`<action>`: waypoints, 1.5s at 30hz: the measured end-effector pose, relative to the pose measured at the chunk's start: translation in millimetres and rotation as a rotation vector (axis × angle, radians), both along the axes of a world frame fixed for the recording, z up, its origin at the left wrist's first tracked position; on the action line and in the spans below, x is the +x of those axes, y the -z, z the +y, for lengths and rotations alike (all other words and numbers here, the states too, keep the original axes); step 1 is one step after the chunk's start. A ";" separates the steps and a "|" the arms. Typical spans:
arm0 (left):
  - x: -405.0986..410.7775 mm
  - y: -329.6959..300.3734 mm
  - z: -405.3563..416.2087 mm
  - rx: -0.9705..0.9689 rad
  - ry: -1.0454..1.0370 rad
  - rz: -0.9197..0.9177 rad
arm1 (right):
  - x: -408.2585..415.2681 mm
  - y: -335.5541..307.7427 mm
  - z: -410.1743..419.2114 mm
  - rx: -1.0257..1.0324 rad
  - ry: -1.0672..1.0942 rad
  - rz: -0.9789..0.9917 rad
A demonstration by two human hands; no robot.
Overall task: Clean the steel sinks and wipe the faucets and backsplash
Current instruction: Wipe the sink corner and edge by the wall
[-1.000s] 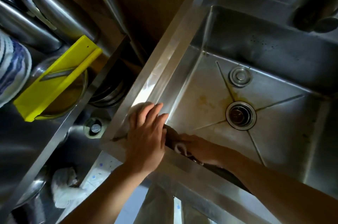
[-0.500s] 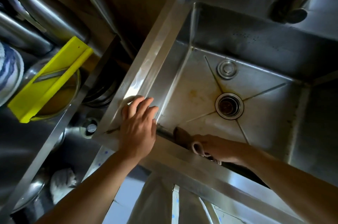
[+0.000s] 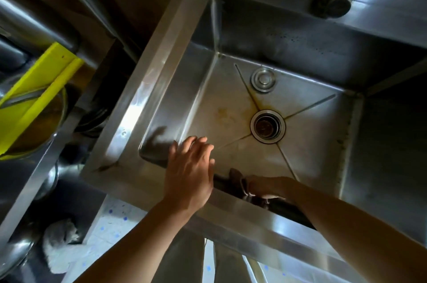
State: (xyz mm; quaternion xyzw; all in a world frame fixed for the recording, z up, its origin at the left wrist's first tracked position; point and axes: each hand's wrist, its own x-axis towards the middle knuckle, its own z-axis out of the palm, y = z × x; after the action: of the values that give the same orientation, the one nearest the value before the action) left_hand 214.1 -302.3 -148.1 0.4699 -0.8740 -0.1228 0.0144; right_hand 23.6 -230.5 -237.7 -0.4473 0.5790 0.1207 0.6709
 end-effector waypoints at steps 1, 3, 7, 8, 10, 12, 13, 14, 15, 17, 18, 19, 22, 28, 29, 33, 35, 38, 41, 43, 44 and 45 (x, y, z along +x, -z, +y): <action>-1.2 0.8 0.2 -0.005 0.002 0.008 | -1.6 2.4 1.2 0.027 -0.015 0.007; -2.0 2.4 -1.5 -0.027 -0.001 0.011 | -1.1 -7.8 -2.2 -0.005 -0.050 0.026; 0.8 4.0 -0.4 -0.079 0.013 0.011 | -8.4 -46.0 4.0 -0.074 0.034 -0.011; 0.7 4.1 -0.4 -0.087 0.020 0.020 | -13.1 -58.0 9.7 -0.103 0.045 -0.014; -1.6 2.1 0.3 -0.095 0.020 0.024 | -22.0 -86.0 21.9 -0.166 0.072 -0.018; -7.3 -1.7 3.5 -0.100 -0.018 0.017 | -33.1 -111.9 35.9 -0.183 0.173 -0.077; -14.4 -4.6 7.8 -0.085 -0.039 0.027 | -38.0 -122.2 42.6 -0.172 0.227 -0.119; -22.4 -7.3 12.6 -0.065 -0.051 0.041 | -41.7 -126.4 47.2 -0.156 0.263 -0.154; -31.7 -9.9 18.6 -0.038 -0.049 0.059 | -44.6 -126.4 49.6 -0.137 0.285 -0.168; -51.7 -10.4 30.5 0.015 0.008 0.071 | -46.7 -117.0 49.7 -0.087 0.321 -0.156; -59.6 -8.8 35.7 0.044 0.040 0.056 | -45.9 -111.2 47.8 -0.062 0.326 -0.151; -64.4 -8.1 39.3 0.076 0.056 0.035 | -44.0 -104.8 44.6 -0.040 0.308 -0.142; -67.7 -3.7 41.0 0.105 0.035 -0.011 | -40.9 -74.9 39.0 0.015 0.214 -0.042; -69.8 -4.0 38.1 0.122 0.037 -0.040 | -46.3 -17.2 40.7 0.082 0.002 0.087; -69.5 -4.5 37.4 0.127 0.031 -0.046 | -47.1 -18.0 40.8 0.069 -0.012 0.093; -71.5 -6.4 37.3 0.160 0.032 -0.075 | -58.0 -46.4 45.2 0.040 0.015 0.057; -72.5 -7.9 37.5 0.176 0.046 -0.088 | -68.0 -74.8 53.9 0.053 0.063 0.033; -84.0 -16.0 42.1 0.201 0.085 -0.077 | -83.8 -116.0 73.3 -0.029 0.112 0.033; -103.7 -21.8 54.6 0.261 0.136 -0.068 | -90.3 -130.6 85.0 -0.043 0.178 -0.007; -110.8 -19.5 60.8 0.302 0.185 -0.127 | -93.4 -124.1 83.5 -0.028 0.201 -0.001; -111.9 -16.8 61.8 0.319 0.192 -0.155 | -95.4 -116.0 82.3 0.003 0.217 0.001; -111.4 -14.5 62.0 0.333 0.182 -0.169 | -97.1 -104.3 82.0 0.039 0.223 0.005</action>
State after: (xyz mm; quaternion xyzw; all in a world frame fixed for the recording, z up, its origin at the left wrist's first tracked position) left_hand 102.7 -240.3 -133.6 0.3937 -0.8785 -0.2264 -0.1482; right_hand -73.5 -148.4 -133.4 -0.3668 0.6245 0.0579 0.6872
